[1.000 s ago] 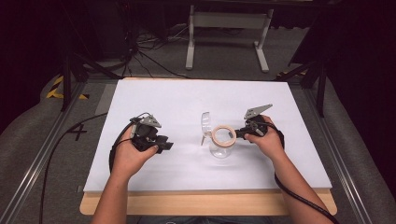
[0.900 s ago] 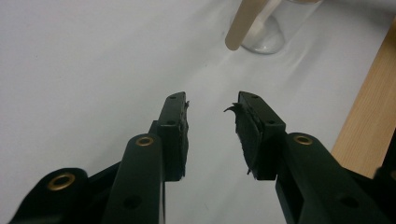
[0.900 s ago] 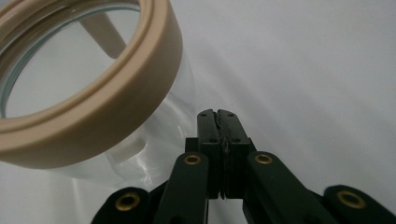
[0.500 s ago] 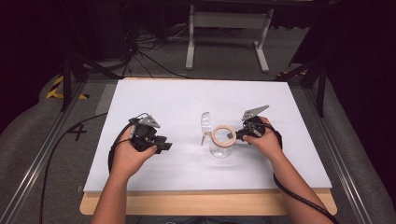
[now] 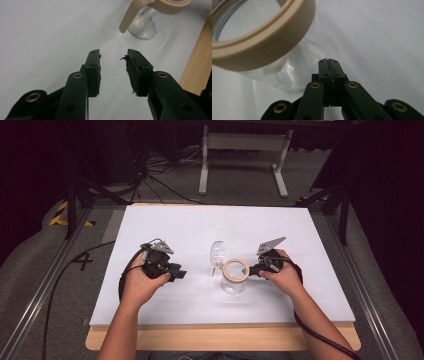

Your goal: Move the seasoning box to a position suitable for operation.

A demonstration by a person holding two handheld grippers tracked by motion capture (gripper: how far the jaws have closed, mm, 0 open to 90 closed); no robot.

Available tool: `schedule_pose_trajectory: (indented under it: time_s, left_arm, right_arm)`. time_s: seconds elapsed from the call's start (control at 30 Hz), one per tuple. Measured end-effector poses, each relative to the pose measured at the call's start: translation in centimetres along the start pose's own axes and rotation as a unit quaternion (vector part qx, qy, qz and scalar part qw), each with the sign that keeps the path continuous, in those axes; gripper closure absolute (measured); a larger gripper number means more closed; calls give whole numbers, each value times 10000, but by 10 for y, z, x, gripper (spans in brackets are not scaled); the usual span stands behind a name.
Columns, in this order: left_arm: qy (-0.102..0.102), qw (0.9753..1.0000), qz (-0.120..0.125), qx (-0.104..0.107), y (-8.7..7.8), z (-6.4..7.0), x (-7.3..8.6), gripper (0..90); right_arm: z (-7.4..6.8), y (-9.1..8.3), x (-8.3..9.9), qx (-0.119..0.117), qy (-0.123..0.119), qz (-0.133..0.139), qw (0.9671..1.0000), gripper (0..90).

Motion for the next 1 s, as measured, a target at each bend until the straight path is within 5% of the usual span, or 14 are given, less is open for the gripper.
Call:
schedule_pose_trajectory:
  time_s: [0.8,1.0]
  left_arm:
    - [8,9997,149,188,17,-9,-20,672]
    - [-34,9993,179,328,20,-7,-23,765]
  right_arm:
    - [-56,-1,13,-336,-526,-448,9970,899]
    - [-67,1,15,-302,-614,-512,9963,899]
Point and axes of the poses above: each handheld gripper's, and its own axes: y roughly forward along the jaws, x roughly out of its underside, z roughly to its right, the point moved 9 cm from there along y, roughly forward along the jaws, and after that the axes turned 10 degrees about y, right-handed, at the moved point
